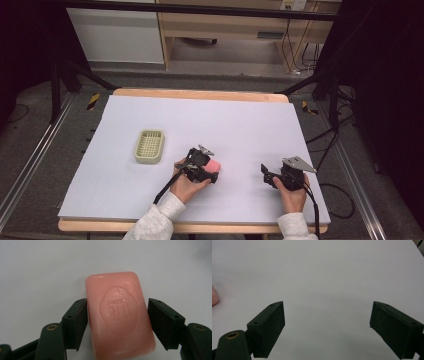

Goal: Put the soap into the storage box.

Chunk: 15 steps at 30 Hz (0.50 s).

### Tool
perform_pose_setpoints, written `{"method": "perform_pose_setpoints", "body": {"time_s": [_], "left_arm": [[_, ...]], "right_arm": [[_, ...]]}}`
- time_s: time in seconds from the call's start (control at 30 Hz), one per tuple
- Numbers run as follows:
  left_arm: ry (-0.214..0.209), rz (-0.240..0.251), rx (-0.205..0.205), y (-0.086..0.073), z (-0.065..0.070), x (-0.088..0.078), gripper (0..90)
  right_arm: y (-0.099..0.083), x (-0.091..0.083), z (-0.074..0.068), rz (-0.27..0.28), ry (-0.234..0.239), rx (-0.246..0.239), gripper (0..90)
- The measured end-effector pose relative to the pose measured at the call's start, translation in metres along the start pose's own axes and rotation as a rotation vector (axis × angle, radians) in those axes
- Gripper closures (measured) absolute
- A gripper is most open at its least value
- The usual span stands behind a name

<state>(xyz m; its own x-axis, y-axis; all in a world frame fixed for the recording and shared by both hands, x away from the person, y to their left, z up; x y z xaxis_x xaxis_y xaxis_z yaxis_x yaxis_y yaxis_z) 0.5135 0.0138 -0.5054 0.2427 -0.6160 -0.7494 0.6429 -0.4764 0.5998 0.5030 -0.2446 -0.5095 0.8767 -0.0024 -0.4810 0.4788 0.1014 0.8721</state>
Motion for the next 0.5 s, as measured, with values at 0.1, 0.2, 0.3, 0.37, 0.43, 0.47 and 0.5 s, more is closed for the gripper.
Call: {"method": "perform_pose_setpoints", "body": {"time_s": [0.1,0.2,0.3,0.37,0.43,0.47,0.5], "left_arm": [[-0.001,-0.002,0.001,0.0001,0.0002,0.0001,33.9],[0.016,-0.003,0.015,0.0014,-0.0002,0.0007,30.8],[0.015,-0.012,0.019,0.0035,-0.0001,0.0025,30.6],[0.016,-0.019,0.022,0.0038,0.0000,0.0030,32.4],[0.020,-0.037,0.028,0.0043,-0.0001,0.0044,32.9],[0.020,-0.037,0.028,0.0043,-0.0001,0.0044,32.9],[0.022,-0.037,0.025,0.0045,0.0001,0.0045,33.0]], "right_arm": [[0.0001,-0.0002,-0.0002,0.002,0.001,0.000,13.1],[0.0001,0.0000,0.0002,0.000,-0.001,0.001,13.1],[0.0000,0.0000,-0.0001,-0.002,0.003,0.003,13.1],[0.0000,0.0001,-0.0001,-0.002,0.003,0.003,13.1],[0.0001,-0.0002,0.0002,-0.002,0.003,0.003,13.1],[0.0001,-0.0002,0.0002,-0.002,0.003,0.003,13.1],[0.0000,-0.0001,0.0002,-0.003,0.002,0.003,13.2]]}}
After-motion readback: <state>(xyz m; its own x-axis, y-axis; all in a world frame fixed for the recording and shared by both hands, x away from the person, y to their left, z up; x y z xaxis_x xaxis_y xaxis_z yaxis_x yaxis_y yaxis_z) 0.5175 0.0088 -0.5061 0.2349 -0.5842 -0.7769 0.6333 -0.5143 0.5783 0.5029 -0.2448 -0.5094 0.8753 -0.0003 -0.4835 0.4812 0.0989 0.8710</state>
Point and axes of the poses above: each handheld gripper's, and its own axes: x roughly forward along the jaws, y roughly out of its top, z roughly to its right, the point moved 6 cm from there along x, roughly forward along the jaws, and after that the axes turned 15 degrees about -y, right-handed, at the moved point
